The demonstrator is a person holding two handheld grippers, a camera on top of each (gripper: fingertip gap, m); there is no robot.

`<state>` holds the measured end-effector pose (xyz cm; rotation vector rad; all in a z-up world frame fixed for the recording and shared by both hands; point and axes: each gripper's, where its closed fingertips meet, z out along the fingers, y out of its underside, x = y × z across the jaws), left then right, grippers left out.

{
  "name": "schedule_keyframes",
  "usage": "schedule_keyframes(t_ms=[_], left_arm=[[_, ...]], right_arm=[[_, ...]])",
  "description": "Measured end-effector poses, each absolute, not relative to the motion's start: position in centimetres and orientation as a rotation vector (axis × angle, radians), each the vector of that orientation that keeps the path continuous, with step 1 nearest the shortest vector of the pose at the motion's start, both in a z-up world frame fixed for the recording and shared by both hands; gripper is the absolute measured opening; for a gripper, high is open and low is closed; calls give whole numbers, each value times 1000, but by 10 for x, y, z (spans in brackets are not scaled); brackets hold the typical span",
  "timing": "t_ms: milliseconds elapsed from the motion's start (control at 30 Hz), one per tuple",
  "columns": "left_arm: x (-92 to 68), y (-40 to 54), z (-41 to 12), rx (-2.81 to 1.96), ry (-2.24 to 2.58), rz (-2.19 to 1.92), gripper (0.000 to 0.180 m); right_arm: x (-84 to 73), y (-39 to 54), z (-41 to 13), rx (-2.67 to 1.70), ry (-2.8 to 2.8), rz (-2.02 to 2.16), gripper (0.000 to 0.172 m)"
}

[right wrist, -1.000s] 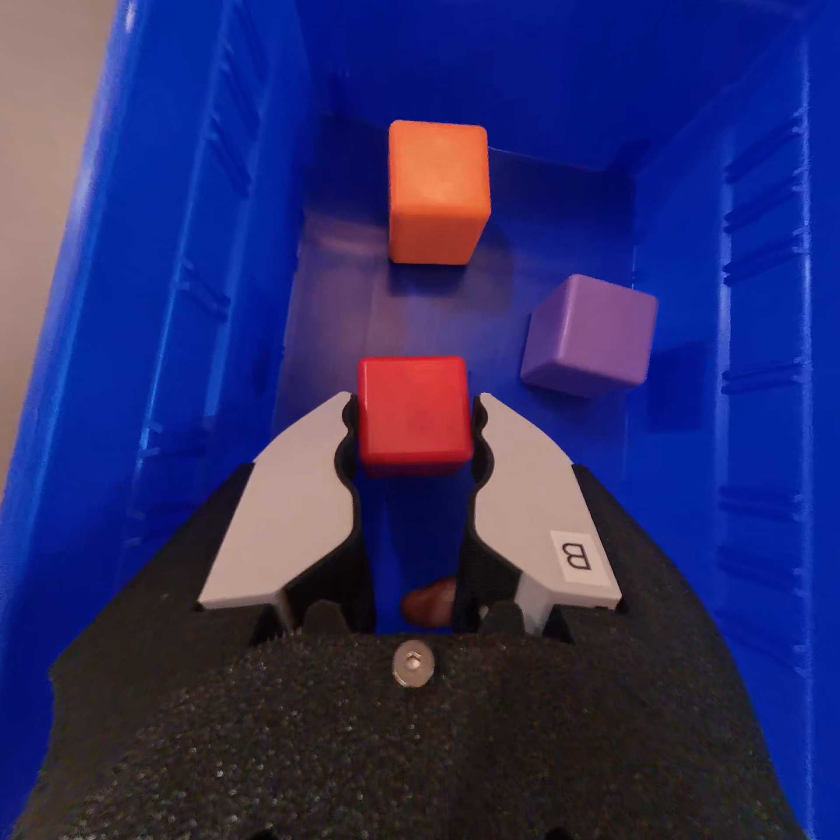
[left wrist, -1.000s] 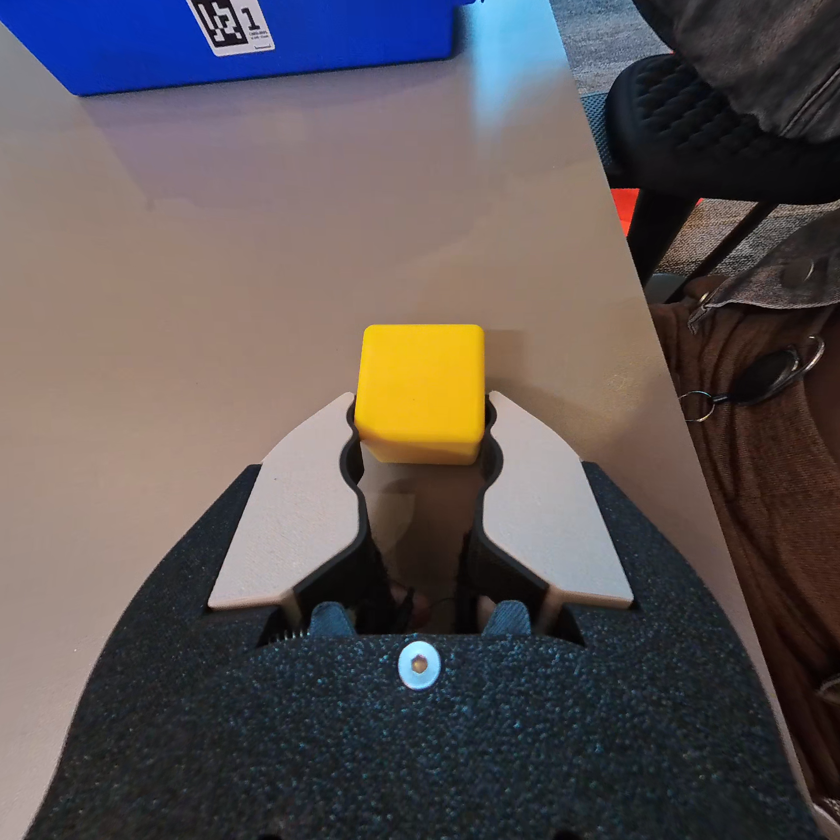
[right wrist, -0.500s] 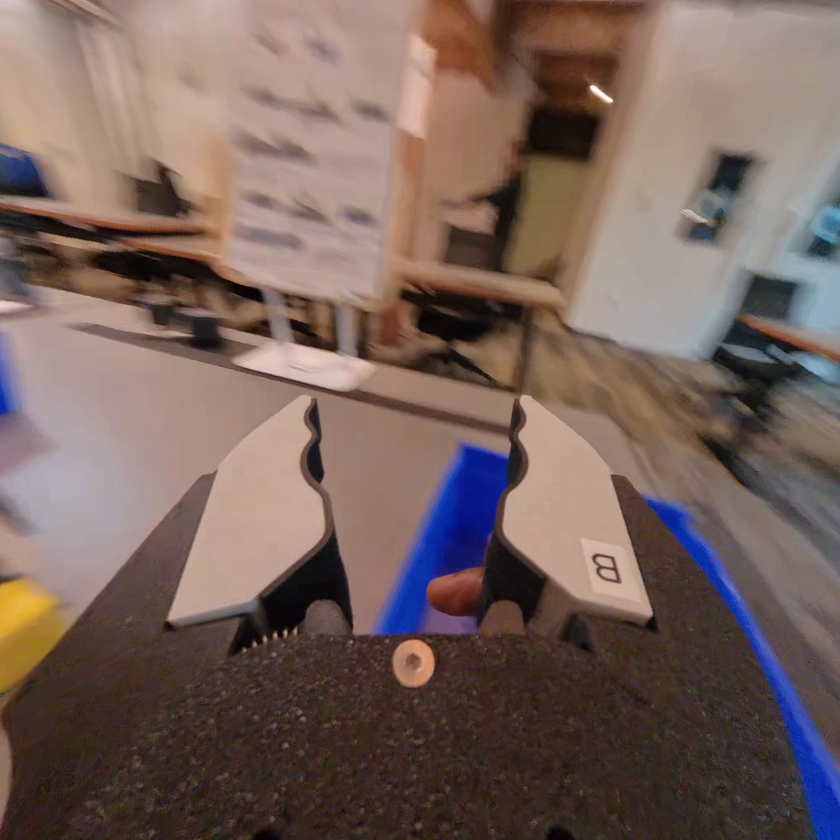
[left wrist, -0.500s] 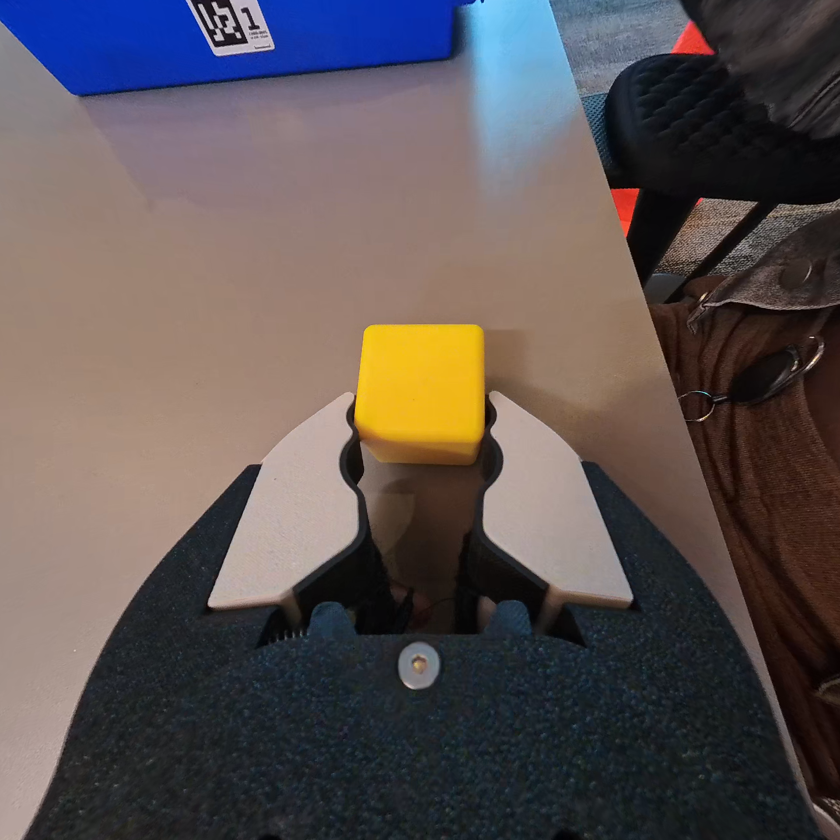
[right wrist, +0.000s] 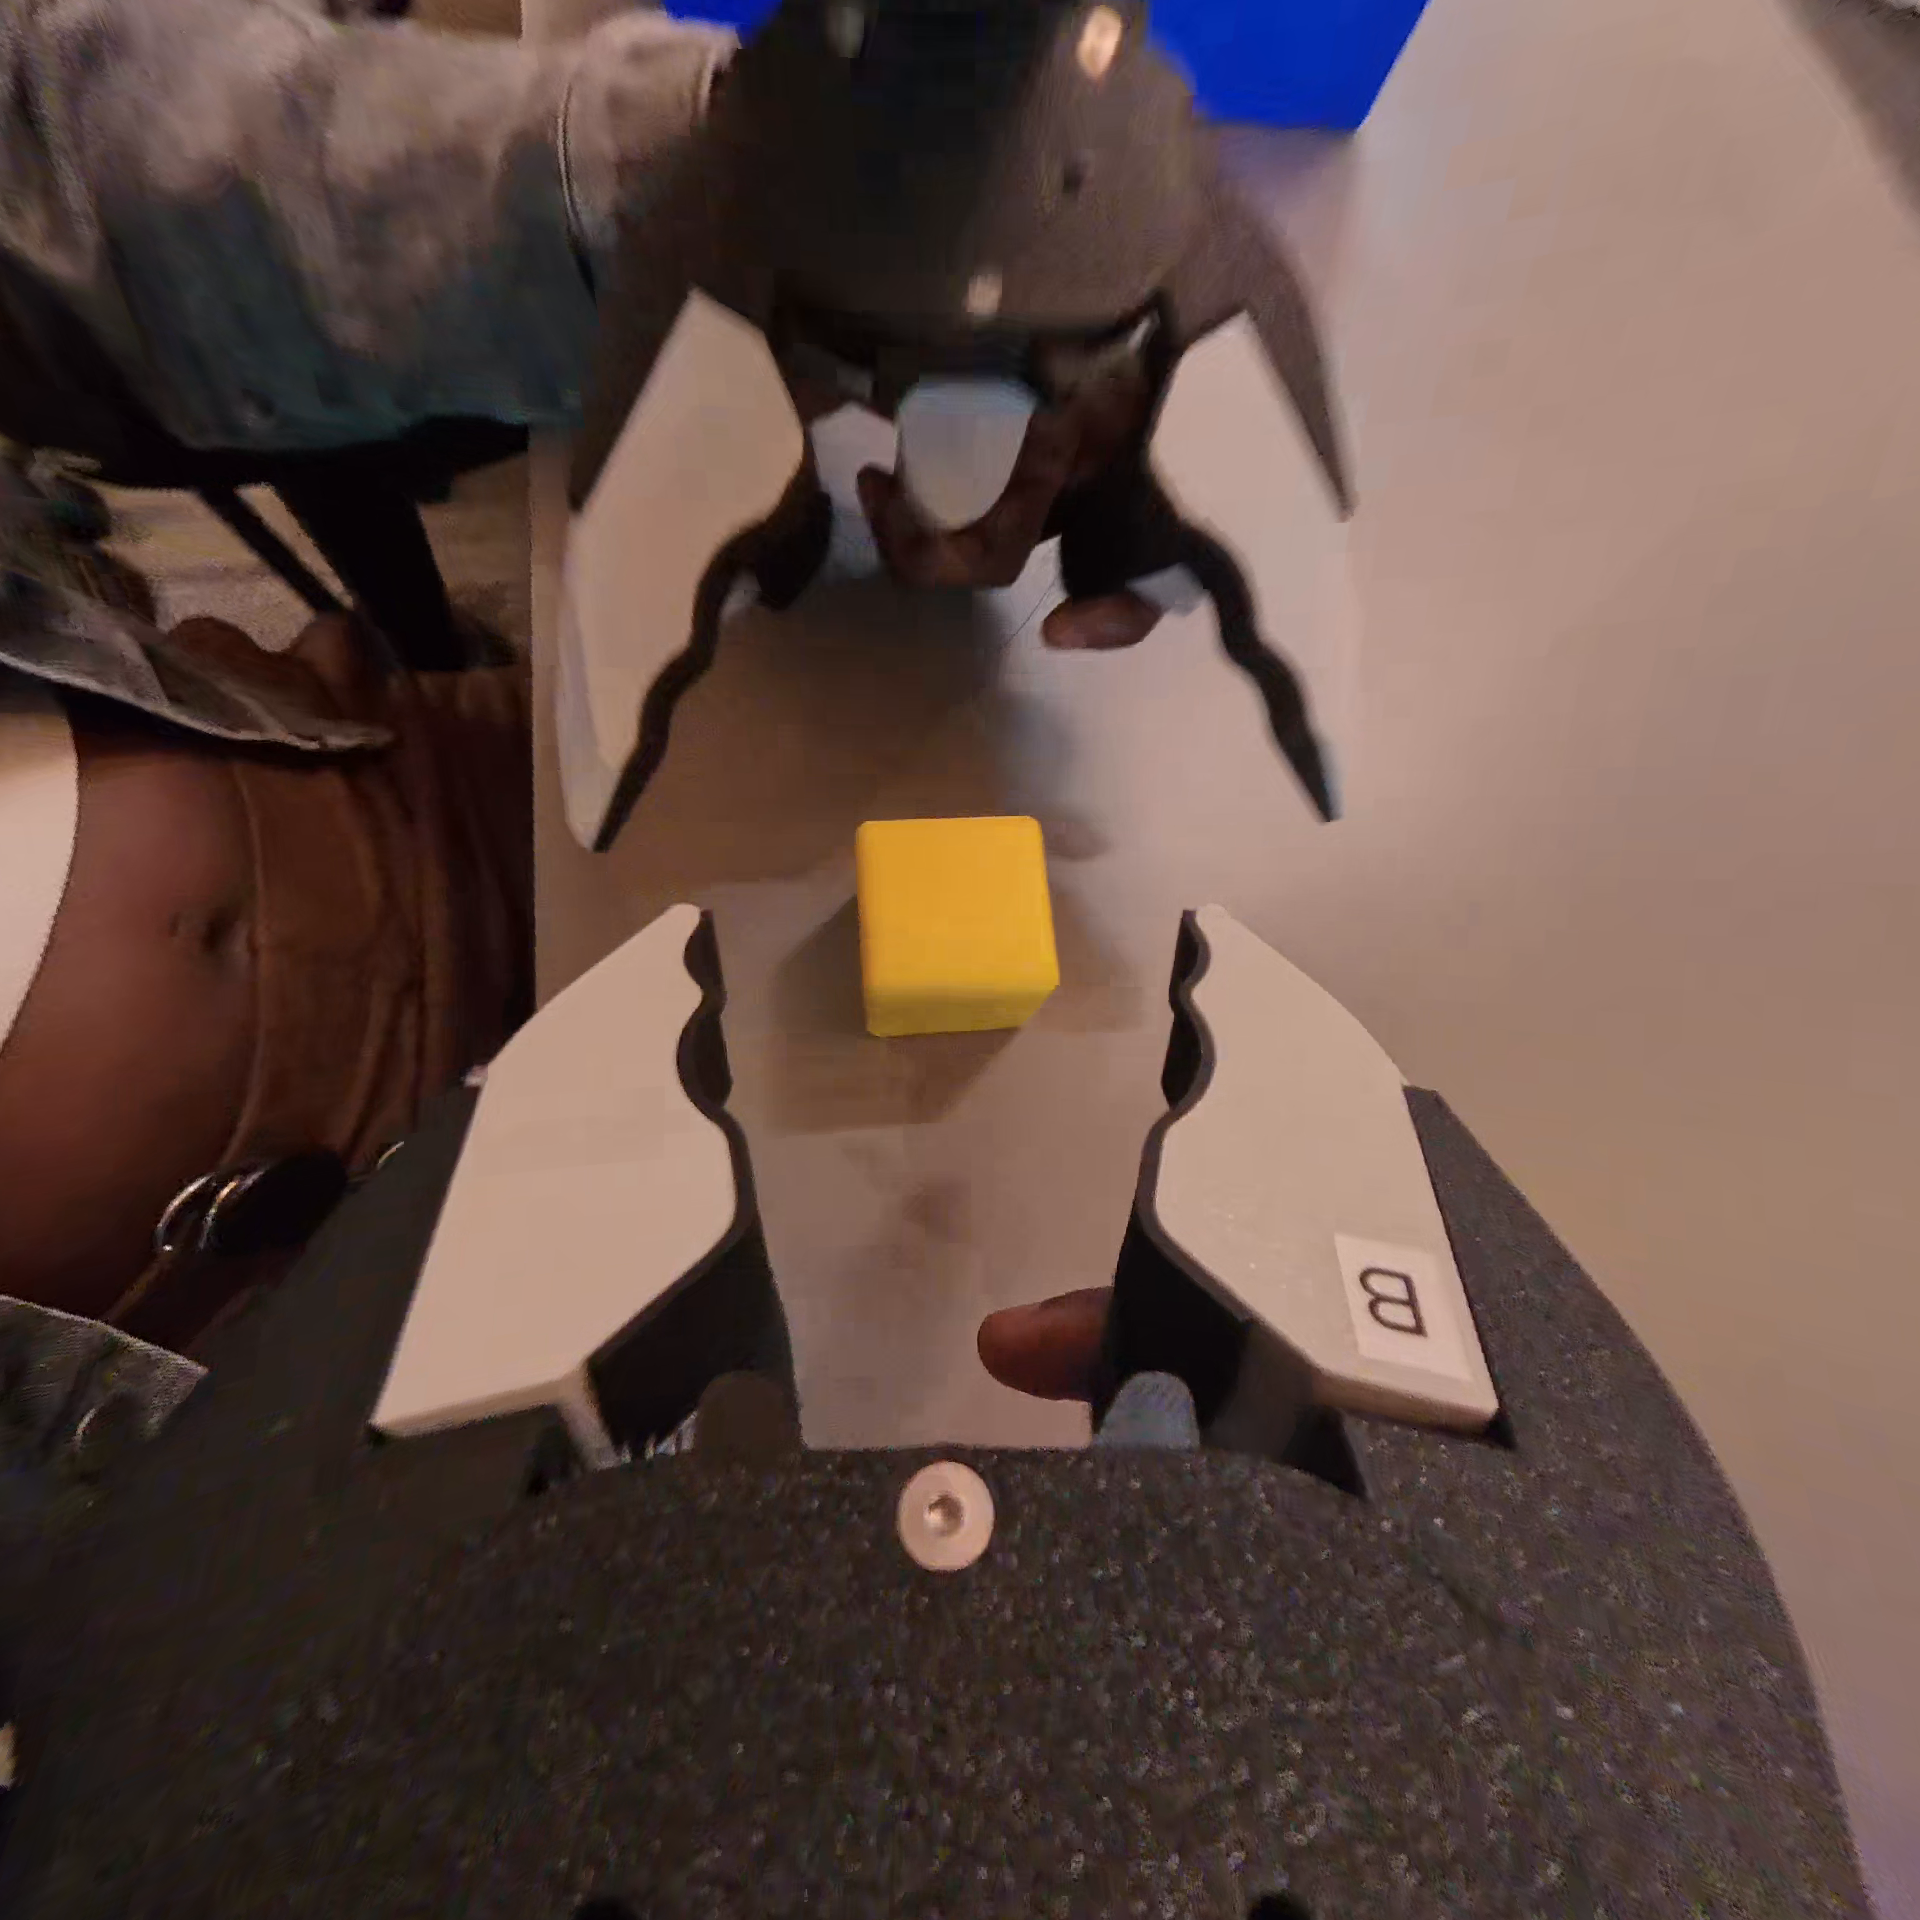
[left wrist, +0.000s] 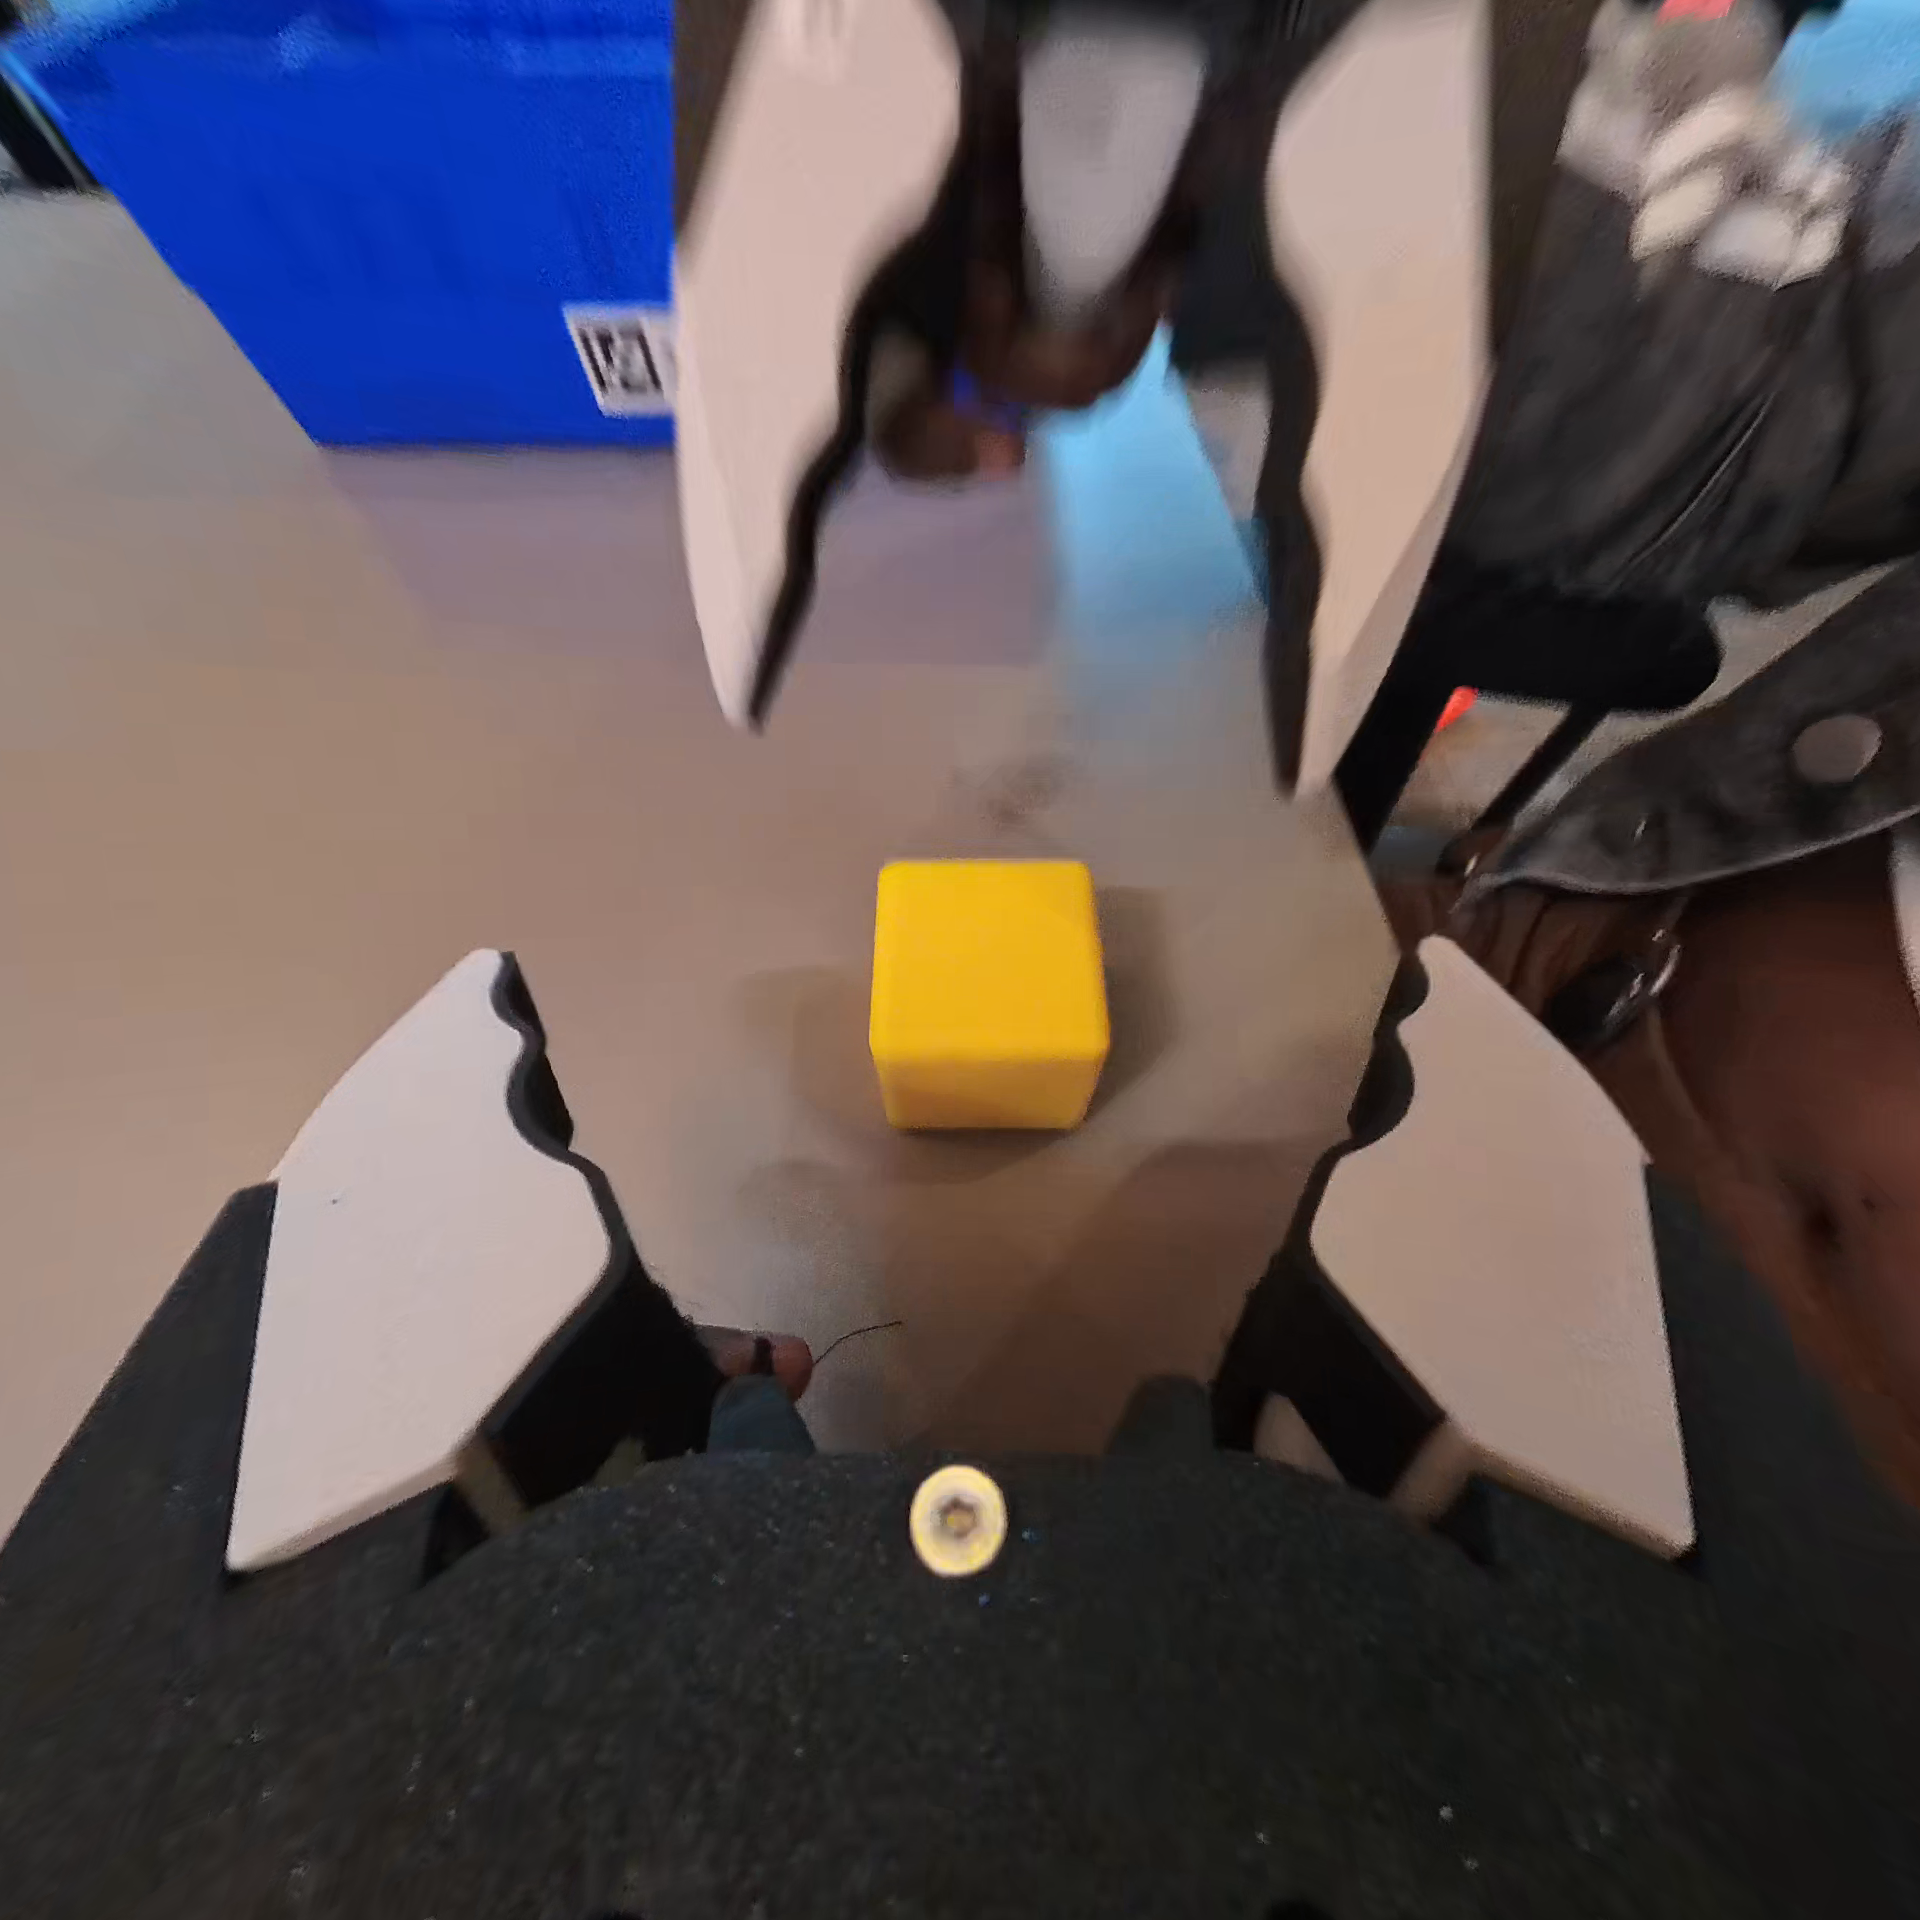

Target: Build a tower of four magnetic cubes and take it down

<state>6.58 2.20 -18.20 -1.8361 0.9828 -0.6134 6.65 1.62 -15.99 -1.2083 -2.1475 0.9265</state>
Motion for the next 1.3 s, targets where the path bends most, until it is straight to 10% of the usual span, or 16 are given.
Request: schedule_keyframes(t_ms=[433, 833, 1300], left_arm=[[56, 23, -136, -1633, 818, -719, 146], [47, 30, -128, -1605, 748, -673, 145], [45, 33, -132, -1624, 750, -649, 143]], right_arm=[[47, 12, -201, -1213, -2270, 788, 49], [189, 187, -46, -1659, -1151, 407, 49], [340, 286, -182, -2325, -717, 76, 49]])
